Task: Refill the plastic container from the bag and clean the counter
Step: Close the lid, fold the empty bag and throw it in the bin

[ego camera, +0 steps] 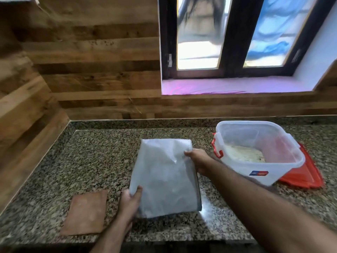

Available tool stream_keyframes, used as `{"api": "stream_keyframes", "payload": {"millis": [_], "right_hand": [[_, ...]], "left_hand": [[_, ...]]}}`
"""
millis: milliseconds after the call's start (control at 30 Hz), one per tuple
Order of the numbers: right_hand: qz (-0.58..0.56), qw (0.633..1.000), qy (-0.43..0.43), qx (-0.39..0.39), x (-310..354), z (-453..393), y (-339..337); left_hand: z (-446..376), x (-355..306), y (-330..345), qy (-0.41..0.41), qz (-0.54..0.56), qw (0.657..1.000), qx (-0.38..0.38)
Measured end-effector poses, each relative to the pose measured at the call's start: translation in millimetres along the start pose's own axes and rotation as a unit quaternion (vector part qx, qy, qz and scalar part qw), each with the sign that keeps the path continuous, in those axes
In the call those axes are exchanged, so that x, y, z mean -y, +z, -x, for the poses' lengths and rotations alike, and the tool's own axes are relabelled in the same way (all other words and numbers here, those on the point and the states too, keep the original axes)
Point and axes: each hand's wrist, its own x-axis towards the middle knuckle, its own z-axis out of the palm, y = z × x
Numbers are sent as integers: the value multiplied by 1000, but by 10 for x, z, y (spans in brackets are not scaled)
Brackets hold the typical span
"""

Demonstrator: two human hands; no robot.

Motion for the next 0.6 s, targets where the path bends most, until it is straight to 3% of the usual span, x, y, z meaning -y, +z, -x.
{"api": "stream_keyframes", "payload": {"millis": [100,167,233,333,433,500,600], "right_hand": [[111,993,-35,0,-262,-34,0],[211,976,-53,-27,-433,-13,5],[383,917,-98,-46,-627,-6,36],[609,772,-182,13,-954,38,104],[694,673,-228,117,-1199,99,194],[713,649,-213,158,-1337,98,242],[725,641,-182,175,-1511,46,240]], "left_hand": [[-132,228,0,-48,-48,997,41],[-123,210,-20,-36,-94,994,51],[-140,200,-47,31,-209,977,21],[-108,149,-74,183,-390,902,-10],[-154,97,-29,253,-512,815,99],[-224,81,18,252,-568,770,149],[-356,152,62,215,-624,728,186]]}}
